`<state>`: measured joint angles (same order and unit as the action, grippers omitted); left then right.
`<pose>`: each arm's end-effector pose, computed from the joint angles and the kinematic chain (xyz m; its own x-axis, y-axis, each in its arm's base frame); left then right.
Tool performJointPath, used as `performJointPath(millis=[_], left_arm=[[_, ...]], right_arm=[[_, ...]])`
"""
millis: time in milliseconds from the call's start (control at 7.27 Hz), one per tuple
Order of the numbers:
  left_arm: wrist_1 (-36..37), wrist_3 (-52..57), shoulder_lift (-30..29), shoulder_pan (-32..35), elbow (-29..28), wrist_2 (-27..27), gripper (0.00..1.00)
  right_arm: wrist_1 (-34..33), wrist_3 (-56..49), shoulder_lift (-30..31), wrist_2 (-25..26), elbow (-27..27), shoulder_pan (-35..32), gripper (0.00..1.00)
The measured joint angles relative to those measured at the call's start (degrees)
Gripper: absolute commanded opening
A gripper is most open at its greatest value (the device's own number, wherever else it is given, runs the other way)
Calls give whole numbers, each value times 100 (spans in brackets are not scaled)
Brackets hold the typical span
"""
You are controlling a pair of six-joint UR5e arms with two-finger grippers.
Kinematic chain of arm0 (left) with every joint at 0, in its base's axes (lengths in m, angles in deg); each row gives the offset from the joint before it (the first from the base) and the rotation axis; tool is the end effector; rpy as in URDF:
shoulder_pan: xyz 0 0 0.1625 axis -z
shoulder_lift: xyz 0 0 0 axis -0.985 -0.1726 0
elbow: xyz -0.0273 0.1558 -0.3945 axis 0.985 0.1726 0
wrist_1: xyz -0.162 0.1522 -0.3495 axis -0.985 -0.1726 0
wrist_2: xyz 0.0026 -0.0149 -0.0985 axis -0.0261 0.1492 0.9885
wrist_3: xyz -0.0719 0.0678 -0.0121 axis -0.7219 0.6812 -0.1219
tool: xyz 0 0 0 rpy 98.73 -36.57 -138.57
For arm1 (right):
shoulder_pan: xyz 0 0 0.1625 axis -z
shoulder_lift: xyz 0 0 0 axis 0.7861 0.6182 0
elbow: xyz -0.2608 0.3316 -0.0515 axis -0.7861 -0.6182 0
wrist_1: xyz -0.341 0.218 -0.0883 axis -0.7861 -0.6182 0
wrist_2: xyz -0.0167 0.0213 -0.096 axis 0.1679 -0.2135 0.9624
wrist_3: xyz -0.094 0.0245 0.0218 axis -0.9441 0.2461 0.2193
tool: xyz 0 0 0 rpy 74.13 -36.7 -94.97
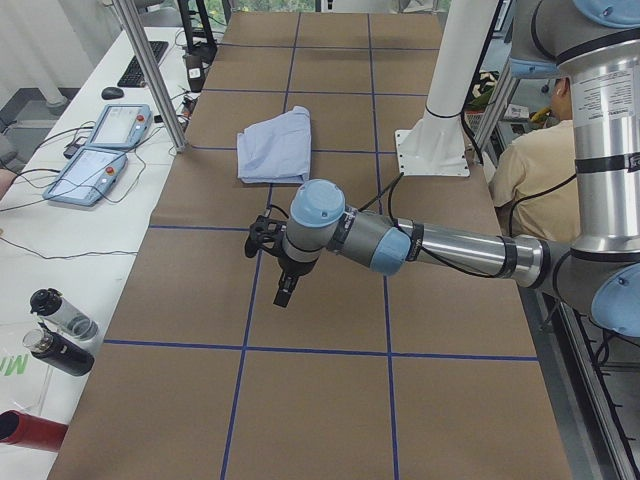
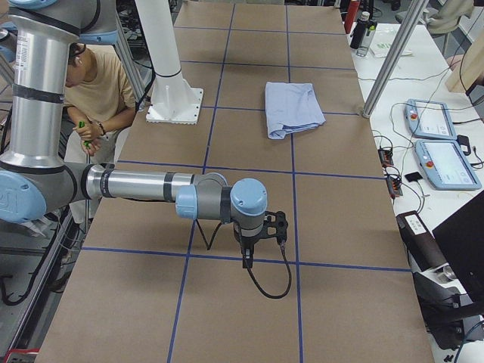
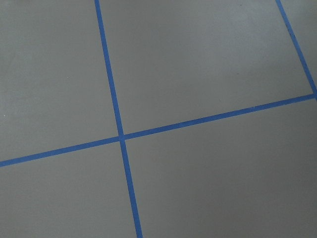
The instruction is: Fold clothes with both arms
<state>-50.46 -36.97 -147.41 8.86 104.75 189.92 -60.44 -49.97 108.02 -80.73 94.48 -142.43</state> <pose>-0.0532 -0.4280 0.5403 0.6836 0.2207 -0.6957 0.0459 0.9383 0.3427 0.0678 -0.4101 0.6537 0.7120 -0.0435 0.7008 0.0234 0.9990 0.0381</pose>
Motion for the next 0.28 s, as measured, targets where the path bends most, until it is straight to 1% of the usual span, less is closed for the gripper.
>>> performJointPath(millis=[275], left_arm=[[1,0,-1,1,17,9,100]], right_arm=[[2,-3,19,-18,21,0,100]])
